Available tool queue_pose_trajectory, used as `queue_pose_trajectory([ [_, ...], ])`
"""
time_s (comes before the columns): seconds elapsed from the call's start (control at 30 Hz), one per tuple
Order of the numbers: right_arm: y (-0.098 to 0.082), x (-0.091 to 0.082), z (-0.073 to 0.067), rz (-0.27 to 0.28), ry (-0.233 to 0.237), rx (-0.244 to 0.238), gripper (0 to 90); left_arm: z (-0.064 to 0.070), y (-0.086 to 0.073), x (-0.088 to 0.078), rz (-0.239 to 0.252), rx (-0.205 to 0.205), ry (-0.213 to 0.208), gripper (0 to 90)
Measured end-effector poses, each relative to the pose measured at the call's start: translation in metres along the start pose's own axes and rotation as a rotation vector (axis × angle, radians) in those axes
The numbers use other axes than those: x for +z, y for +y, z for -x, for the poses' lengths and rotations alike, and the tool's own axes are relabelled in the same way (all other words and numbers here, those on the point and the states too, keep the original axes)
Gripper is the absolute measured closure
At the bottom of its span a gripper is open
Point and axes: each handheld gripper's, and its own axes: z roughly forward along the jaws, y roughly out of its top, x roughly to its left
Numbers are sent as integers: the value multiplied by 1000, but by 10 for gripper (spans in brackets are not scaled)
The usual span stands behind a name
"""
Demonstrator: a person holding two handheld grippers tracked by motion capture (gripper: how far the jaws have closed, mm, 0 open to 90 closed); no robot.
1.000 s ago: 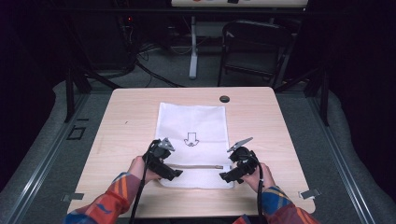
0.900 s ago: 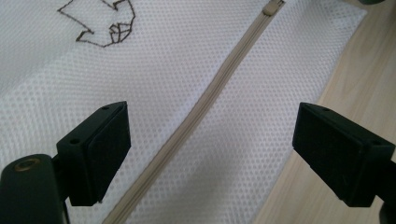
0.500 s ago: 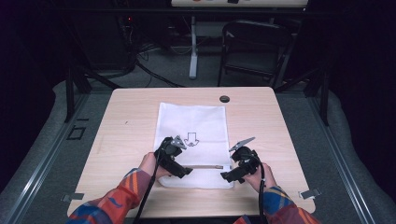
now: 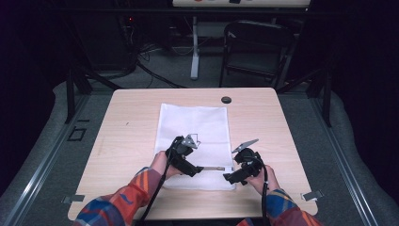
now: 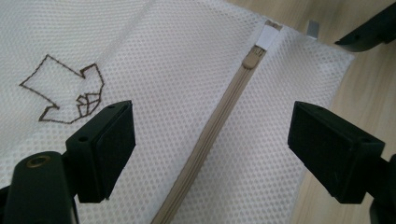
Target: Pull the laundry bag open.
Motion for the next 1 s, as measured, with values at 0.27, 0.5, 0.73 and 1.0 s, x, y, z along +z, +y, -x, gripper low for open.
queue_pose_trajectory([
  [0.27,4,-1,2,54,-16,-23,430,6,9,18,-15,46,-20,224],
  [0.5,3,7,2,50,-2,-18,754,12,14,29,-16,84,-45,342],
  [0.73,3,12,-1,58,10,-40,900,14,18,39,-19,94,-64,476],
  [1.0,-2,26,-2,26,-20,-74,900,17,22,52,-23,112,-94,583],
])
